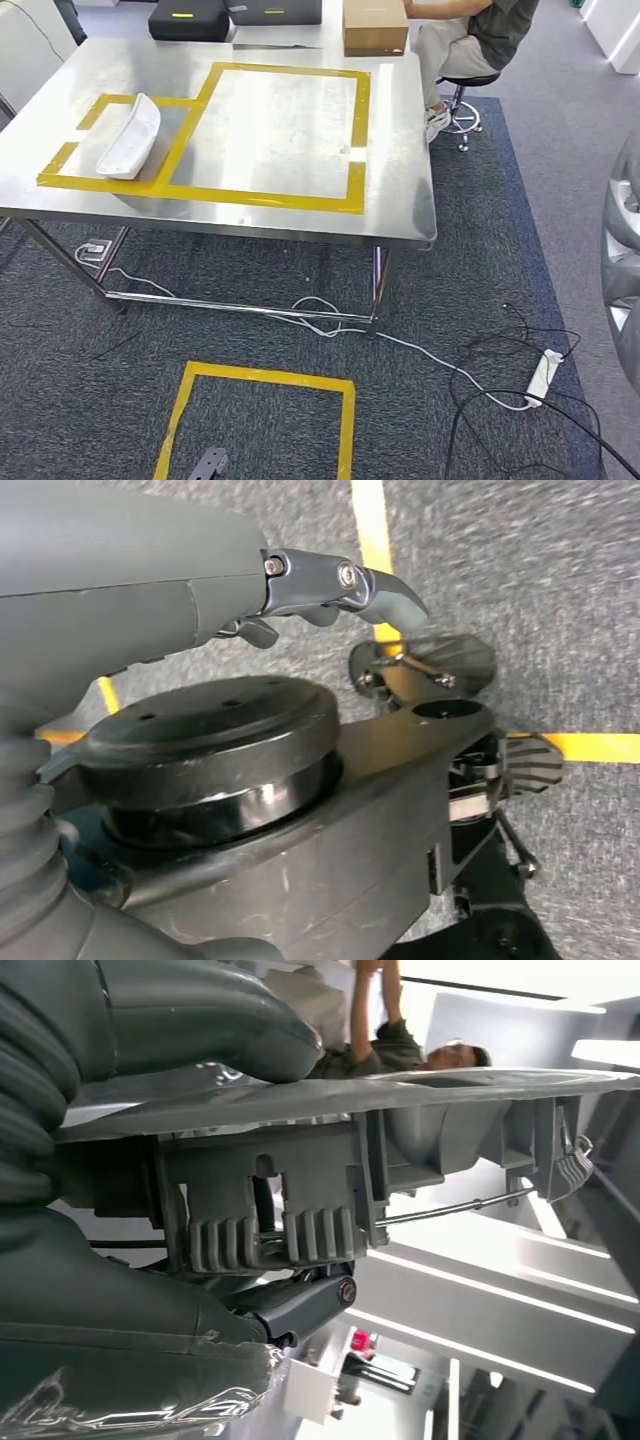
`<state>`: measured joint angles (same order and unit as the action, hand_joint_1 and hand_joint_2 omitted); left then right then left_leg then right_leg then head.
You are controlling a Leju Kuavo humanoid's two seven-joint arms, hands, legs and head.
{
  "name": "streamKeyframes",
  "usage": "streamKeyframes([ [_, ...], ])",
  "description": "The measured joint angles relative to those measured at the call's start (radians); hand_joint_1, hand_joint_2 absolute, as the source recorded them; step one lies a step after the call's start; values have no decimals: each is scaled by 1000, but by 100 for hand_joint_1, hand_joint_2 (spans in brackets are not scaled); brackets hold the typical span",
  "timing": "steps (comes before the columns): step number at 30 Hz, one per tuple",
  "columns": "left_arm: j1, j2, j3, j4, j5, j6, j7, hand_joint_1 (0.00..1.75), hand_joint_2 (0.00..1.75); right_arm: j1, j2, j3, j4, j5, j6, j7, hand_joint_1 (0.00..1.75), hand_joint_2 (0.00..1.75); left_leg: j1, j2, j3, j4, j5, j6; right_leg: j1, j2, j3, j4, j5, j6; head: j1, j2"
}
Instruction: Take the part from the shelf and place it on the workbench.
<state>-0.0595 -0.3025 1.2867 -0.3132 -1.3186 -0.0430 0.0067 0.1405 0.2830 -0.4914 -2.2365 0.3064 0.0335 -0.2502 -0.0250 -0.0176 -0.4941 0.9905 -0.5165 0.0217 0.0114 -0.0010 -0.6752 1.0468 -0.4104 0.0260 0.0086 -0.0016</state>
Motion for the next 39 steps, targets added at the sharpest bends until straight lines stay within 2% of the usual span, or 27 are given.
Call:
streamKeyframes([
  [1, -1, 0, 0, 0, 0, 0, 1, 0, 175, 0, 0, 0, 1, 0, 0, 1, 175, 175, -2, 0, 7, 0, -4, -5, 1, 2, 4, -10, 14, -5, -1, 0],
  [3, -4, 1, 0, 0, 1, -1, 2, 0, 175, 0, 0, 1, 2, 1, 1, 1, 175, 175, -4, 0, 11, 13, -5, -15, -5, 5, 21, -16, 9, -13, -3, 0],
  [4, -7, 2, 0, 0, 1, -1, 2, 0, 175, -1, 0, 2, 2, 1, 1, 1, 175, 175, -4, 1, -1, 40, -5, -20, -9, 6, 32, -20, 3, -16, -4, 0],
  [6, -11, 2, 0, 0, 1, -1, 2, 0, 175, -1, 0, 3, 2, 1, 1, 1, 175, 175, -2, 4, -60, 141, -35, -35, -15, 6, 54, -25, -12, -19, -7, 0],
  [8, -10, 3, 0, 0, 2, -1, 2, 0, 175, -1, 0, 3, 2, 2, 3, 2, 175, 175, 5, 5, -139, 248, -97, -46, -20, 8, 75, -26, -31, -19, -8, 0],
  [9, -9, 3, 0, 0, 2, -1, 2, 0, 175, -1, 0, 3, 3, 2, 3, 2, 175, 175, 8, 5, -168, 273, -119, -50, -22, 10, 87, -26, -41, -19, -9, 0],
  [10, -7, 3, 0, 0, 2, -1, 2, 0, 175, -1, 0, 3, 3, 3, 4, 3, 175, 175, 10, 5, -184, 269, -120, -52, -24, 11, 100, -26, -51, -17, -9, 0],
  [11, -7, 3, 0, 0, 3, -1, 2, 0, 175, -1, 0, 3, 3, 4, 4, 3, 175, 175, 13, 5, -187, 238, -95, -53, -25, 12, 116, -26, -63, -15, -9, 0],
  [14, -5, 4, 0, 0, 3, -1, 3, 0, 175, -2, 0, 6, 4, 8, 5, 5, 175, 175, 17, 8, -172, 70, 72, -49, -25, 15, 152, -25, -99, -1, -9, 0],
  [15, -4, 4, 0, 0, 3, -1, 3, 0, 175, -3, 0, 8, 5, 9, 5, 6, 175, 175, 16, 10, -169, 34, 107, -44, -24, 16, 158, -28, -111, 6, -9, 0],
  [16, -4, 4, 0, 0, 4, -2, 4, 0, 175, -3, 0, 9, 5, 10, 6, 7, 175, 175, 16, 11, -168, 16, 117, -36, -22, 18, 166, -27, -118, 14, -9, 0],
  [19, -7, 3, 0, 0, 4, -2, 5, 0, 175, -3, -1, 10, 6, 12, 6, 8, 175, 175, 19, 9, -141, 11, 104, -11, -23, 14, 189, -19, -136, 32, -7, 0],
  [20, -8, 3, 0, 0, 4, -2, 5, 0, 175, -4, -1, 11, 6, 12, 7, 9, 175, 175, 20, 8, -129, 11, 99, -4, -23, 11, 178, 9, -147, 36, -6, 0],
  [21, -9, 3, 0, 0, 4, -2, 5, 0, 175, -4, -1, 11, 6, 12, 7, 9, 175, 175, 20, 7, -120, 10, 92, 1, -23, 9, 148, 63, -163, 39, -5, 0],
  [23, -10, 3, 0, 0, 4, -2, 5, 0, 175, -5, -1, 12, 7, 12, 7, 9, 175, 175, 19, 7, -102, 10, 75, 7, -23, 8, 61, 193, -209, 43, -3, 0],
  [24, -8, 3, 0, 0, 4, -2, 5, 0, 175, -5, -1, 12, 9, 12, 7, 10, 175, 175, 19, 6, -91, 10, 65, 8, -23, 8, 23, 235, -228, 43, -2, 0],
  [25, -7, 3, 0, 0, 4, -2, 5, 0, 175, -5, -1, 11, 10, 12, 7, 10, 175, 175, 18, 5, -77, 10, 54, 8, -22, 8, 0, 244, -232, 42, -2, 0],
  [26, -5, 3, 0, 0, 4, -2, 5, 0, 175, -5, -1, 11, 11, 13, 7, 11, 175, 175, 18, 3, -61, 10, 43, 8, -22, 8, -9, 222, -215, 39, -2, 0],
  [27, -5, 3, 0, 0, 4, -2, 5, 0, 175, -5, -1, 11, 12, 13, 7, 12, 175, 175, 17, 2, -44, 10, 31, 7, -21, 8, -5, 172, -175, 35, -2, 0],
  [28, -4, 3, 0, 0, 4, -2, 5, 0, 175, -5, -1, 11, 12, 12, 7, 12, 175, 175, 17, 2, -29, 9, 19, 5, -19, 7, 4, 108, -114, 29, -1, 0],
  [29, -4, 2, 0, 0, 5, -2, 5, 0, 175, -5, -2, 11, 13, 12, 7, 12, 175, 175, 16, 0, -16, 10, 8, 1, -16, 5, 12, 55, -66, 24, -1, 0],
  [30, -5, 2, 0, 0, 5, -3, 5, 0, 175, -6, -2, 11, 13, 12, 7, 12, 175, 175, 15, 0, -7, 9, -2, -5, -13, 4, 20, 18, -28, 18, -1, 0],
  [31, -6, 2, 0, 0, 5, -3, 5, 0, 175, -6, -2, 11, 14, 12, 7, 12, 175, 175, 14, 0, -1, 9, -8, -11, -11, 4, 23, 1, -9, 12, -2, 0],
  [34, -11, 2, 0, 0, 6, -3, 5, 0, 175, -6, -2, 11, 14, 13, 7, 13, 175, 175, 12, 1, 2, 21, -11, -27, -13, 8, 40, -11, -13, -3, -4, 0],
  [35, -12, 2, 0, 0, 6, -3, 5, 0, 175, -7, -2, 11, 14, 13, 6, 13, 175, 175, 12, 2, -10, 47, -16, -32, -17, 8, 49, -17, -16, -7, -6, 0],
  [36, -13, 2, 0, 0, 6, -3, 5, 0, 175, -7, -2, 11, 14, 13, 6, 13, 175, 175, 13, 3, -36, 91, -29, -38, -20, 8, 59, -22, -18, -10, -8, 0],
  [39, -13, 3, 0, 0, 6, -3, 5, 0, 175, -9, -2, 12, 14, 13, 6, 13, 175, 175, 20, 4, -152, 253, -93, -53, -24, 9, 75, -26, -33, -15, -12, 0],
])
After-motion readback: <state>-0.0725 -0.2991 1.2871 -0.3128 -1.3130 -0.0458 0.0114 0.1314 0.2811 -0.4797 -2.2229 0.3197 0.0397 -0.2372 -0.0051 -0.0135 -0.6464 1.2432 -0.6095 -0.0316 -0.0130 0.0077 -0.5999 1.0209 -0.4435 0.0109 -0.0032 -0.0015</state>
